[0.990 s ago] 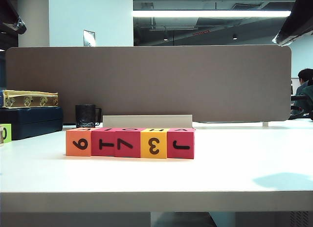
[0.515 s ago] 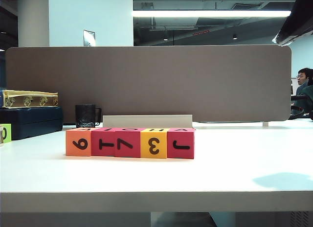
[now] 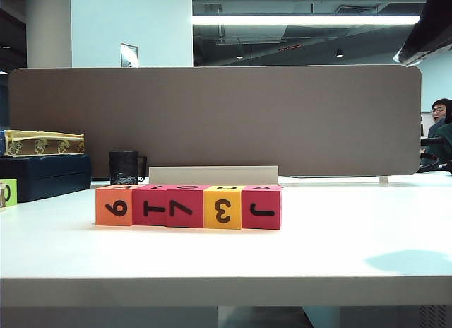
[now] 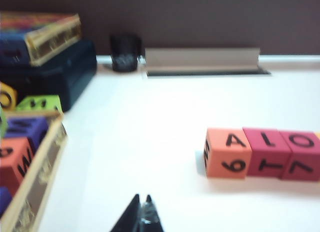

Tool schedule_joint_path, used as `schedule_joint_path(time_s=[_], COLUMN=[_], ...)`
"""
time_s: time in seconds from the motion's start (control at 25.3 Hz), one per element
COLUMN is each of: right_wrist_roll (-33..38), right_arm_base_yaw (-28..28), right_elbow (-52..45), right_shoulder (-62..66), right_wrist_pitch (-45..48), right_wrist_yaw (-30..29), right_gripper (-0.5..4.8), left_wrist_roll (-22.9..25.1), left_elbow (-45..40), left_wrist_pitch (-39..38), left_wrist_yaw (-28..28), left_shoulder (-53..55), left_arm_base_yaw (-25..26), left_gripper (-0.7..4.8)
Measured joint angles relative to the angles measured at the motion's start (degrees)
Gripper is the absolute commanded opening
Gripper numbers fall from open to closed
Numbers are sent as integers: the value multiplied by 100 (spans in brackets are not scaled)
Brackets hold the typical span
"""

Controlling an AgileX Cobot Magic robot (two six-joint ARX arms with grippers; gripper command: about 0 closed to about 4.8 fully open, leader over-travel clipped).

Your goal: Select the appropriate blocks from the scattered letter blocks on the table and arrange them in a row to spell out "ALOHA".

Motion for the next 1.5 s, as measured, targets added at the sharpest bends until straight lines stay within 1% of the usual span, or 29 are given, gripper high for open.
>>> schedule_joint_path(time_s=[0.2,0.36,1.31,1.39,1.5], right_wrist_roll=[0,0,-2,-138,-680], right_arm_base_yaw=[0,0,2,4,4], right_elbow=[0,0,0,0,0], right_shoulder=[0,0,0,0,-2], right_wrist_pitch=[0,2,2,33,96], right_wrist_yaw=[0,0,2,76,426], right_gripper=[-3,-3,-3,-3,-3], left_wrist_roll=[-2,4,-20,-20,-20], left_elbow=[0,4,7,7,7], left_wrist_pitch=[-306,-824,-833,-833,-833], left_wrist_yaw=[48,-87,-125,-125,-125], left_shoulder=[-55,-50,-48,-48,-48], left_arm_base_yaw=[0,0,-2,-2,-2], left_gripper=[-5,-5,-5,-5,-5])
